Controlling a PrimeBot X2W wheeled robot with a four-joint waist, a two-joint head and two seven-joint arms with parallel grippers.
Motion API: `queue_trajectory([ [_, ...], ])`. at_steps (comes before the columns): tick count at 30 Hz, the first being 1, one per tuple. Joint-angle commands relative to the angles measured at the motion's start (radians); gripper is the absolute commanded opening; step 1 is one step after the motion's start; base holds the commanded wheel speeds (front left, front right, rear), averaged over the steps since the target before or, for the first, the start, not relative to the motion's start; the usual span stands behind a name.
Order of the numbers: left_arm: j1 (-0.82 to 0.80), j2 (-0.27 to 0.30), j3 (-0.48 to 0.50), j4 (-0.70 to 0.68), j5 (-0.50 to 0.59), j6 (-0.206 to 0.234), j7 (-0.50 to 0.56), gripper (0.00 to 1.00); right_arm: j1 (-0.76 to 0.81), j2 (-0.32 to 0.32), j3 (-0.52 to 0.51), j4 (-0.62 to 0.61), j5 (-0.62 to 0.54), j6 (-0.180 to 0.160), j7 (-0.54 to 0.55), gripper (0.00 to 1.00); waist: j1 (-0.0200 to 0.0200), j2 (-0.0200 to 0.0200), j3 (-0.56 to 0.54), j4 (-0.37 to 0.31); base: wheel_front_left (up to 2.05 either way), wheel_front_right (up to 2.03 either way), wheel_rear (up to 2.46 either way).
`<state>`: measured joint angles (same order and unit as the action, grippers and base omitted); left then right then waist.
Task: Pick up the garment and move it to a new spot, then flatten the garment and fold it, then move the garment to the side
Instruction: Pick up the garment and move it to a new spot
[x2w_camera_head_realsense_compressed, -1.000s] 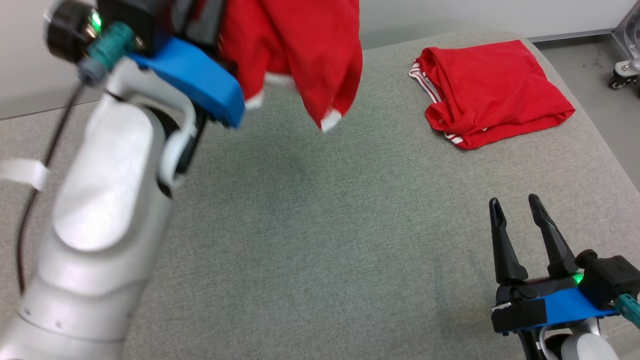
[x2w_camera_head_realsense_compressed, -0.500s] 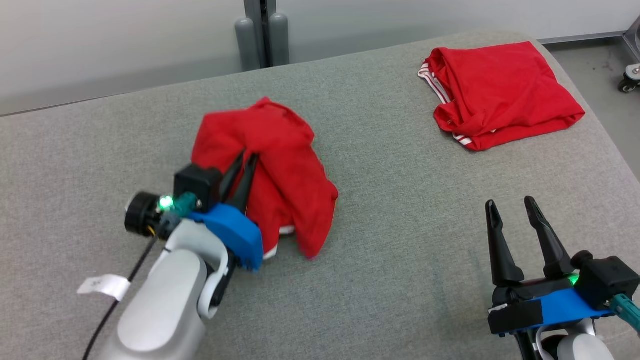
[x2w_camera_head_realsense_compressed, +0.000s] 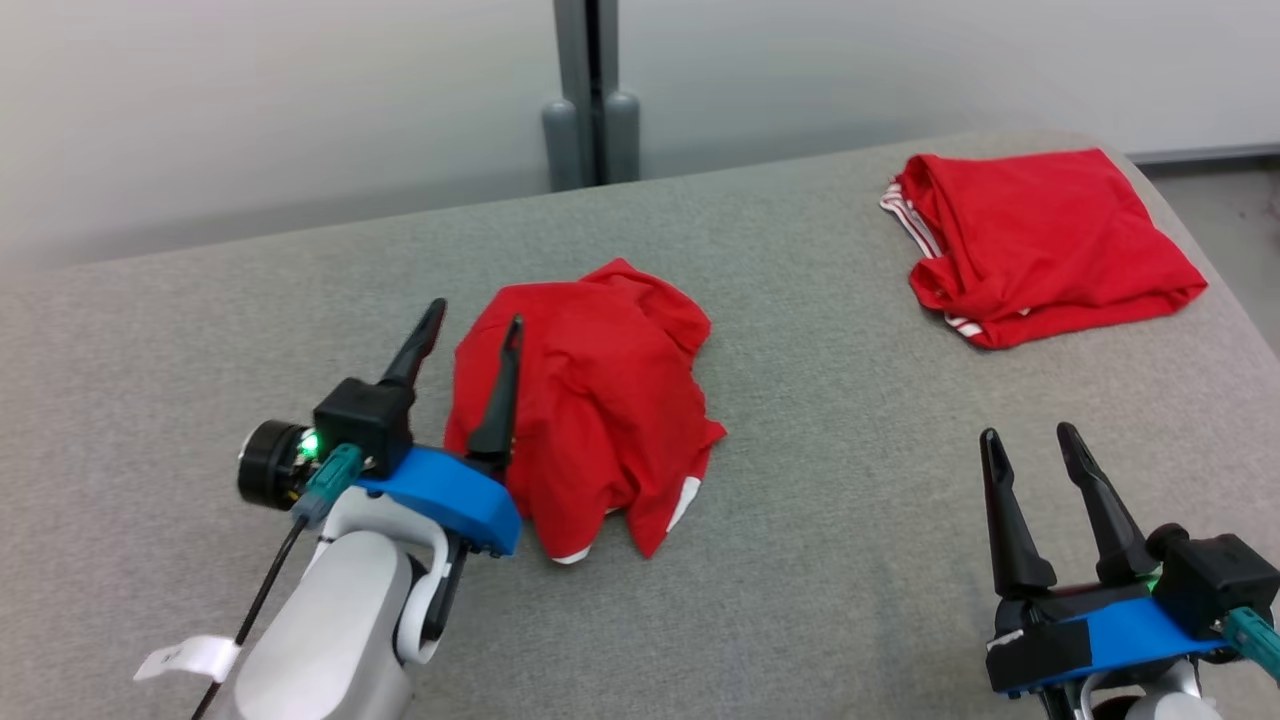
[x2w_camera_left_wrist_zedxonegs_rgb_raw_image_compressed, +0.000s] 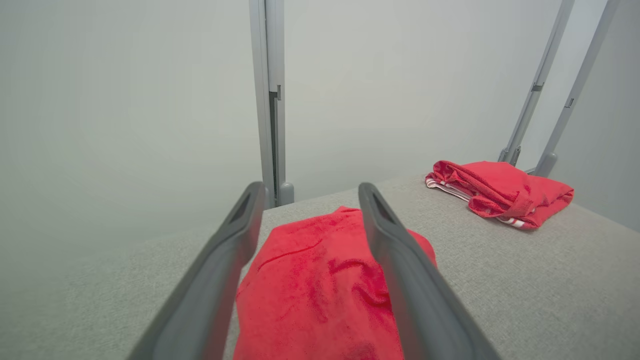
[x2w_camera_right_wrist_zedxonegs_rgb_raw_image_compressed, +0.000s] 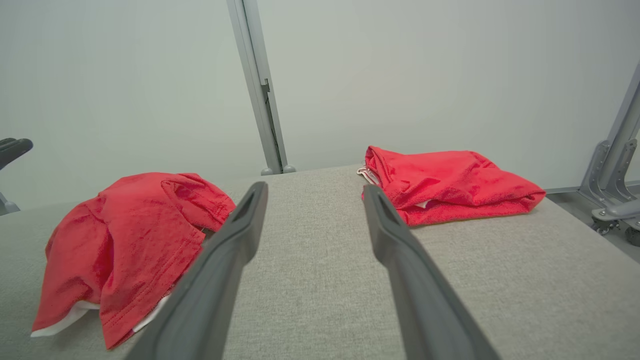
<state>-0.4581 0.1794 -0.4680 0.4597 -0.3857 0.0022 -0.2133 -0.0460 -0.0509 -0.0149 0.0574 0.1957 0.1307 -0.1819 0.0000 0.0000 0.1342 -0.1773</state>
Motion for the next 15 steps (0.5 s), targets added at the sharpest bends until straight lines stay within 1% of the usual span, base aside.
queue_trajectory([
  [1,0.025,0.010,0.016,-0.016,0.004,0.016,-0.017,1.00,0.019,0.001,-0.005,-0.002,-0.006,0.000,0.004,1.00,0.0000,0.0000,-0.011,0.013,0.00,0.00,0.00],
  [5,0.072,0.038,0.063,-0.077,-0.003,0.048,-0.039,1.00,0.034,0.001,-0.012,-0.008,-0.011,0.000,0.010,1.00,0.0000,0.0000,-0.038,0.050,0.00,0.00,0.00],
  [10,0.152,0.081,0.117,-0.177,0.014,0.096,-0.050,1.00,0.054,0.000,-0.023,-0.019,-0.010,0.000,0.020,1.00,0.0000,0.0000,-0.064,0.098,0.00,0.00,0.00],
  [15,0.252,0.113,0.177,-0.268,0.025,0.127,-0.052,1.00,0.072,0.000,-0.037,-0.025,-0.013,0.000,0.028,1.00,0.0000,0.0000,-0.085,0.140,0.00,0.00,0.00],
])
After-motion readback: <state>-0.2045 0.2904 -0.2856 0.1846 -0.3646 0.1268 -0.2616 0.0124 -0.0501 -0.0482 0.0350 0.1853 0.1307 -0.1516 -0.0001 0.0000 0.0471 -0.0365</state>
